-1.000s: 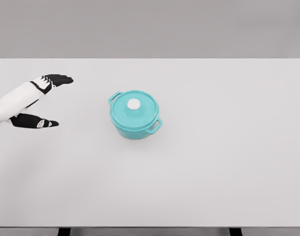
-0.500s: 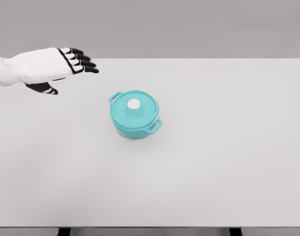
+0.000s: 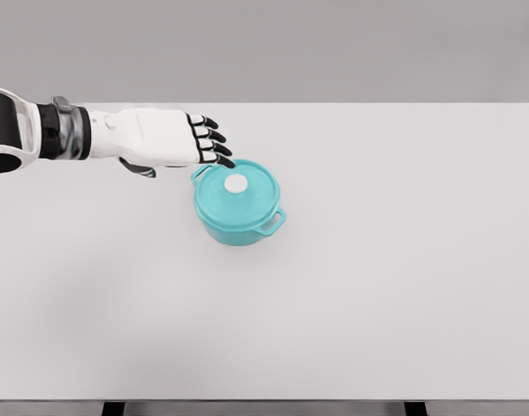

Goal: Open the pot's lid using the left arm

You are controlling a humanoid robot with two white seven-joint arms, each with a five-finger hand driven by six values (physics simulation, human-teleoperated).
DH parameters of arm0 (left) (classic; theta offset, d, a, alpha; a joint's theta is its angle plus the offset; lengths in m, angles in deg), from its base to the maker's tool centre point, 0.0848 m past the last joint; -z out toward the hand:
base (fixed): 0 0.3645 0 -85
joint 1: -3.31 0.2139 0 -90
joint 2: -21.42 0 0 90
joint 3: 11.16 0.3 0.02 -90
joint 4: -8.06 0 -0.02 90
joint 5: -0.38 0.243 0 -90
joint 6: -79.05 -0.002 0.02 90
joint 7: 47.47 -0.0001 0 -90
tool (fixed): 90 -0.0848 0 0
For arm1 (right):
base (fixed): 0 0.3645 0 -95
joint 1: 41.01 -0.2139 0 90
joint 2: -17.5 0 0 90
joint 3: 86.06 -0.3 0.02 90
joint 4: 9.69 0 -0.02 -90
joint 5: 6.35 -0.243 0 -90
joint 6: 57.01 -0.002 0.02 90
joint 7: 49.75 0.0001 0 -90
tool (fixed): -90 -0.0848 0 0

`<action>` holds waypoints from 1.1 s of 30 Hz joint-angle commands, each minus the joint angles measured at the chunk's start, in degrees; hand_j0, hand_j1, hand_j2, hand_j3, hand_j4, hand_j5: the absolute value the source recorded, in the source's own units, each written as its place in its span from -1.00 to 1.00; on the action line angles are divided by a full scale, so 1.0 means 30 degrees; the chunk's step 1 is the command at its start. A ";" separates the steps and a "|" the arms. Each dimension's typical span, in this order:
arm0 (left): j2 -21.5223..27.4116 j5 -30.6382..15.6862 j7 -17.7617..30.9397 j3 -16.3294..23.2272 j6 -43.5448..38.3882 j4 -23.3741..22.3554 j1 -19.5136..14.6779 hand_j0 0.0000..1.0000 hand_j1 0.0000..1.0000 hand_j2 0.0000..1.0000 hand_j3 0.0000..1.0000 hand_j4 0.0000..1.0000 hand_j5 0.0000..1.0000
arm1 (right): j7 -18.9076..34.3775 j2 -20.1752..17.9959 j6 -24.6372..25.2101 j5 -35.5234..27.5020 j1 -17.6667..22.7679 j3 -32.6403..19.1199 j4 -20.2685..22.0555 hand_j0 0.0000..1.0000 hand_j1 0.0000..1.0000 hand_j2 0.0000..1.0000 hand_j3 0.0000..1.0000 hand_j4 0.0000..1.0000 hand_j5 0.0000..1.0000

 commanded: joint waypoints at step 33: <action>-0.3426 -0.0943 0.0004 0.2962 -0.0043 -0.3413 -0.1406 1.00 1.00 1.00 1.00 1.00 1.00 | 0.0002 0.0001 -0.0001 -0.0007 0.0000 -0.0004 0.0001 1.00 1.00 1.00 1.00 1.00 1.00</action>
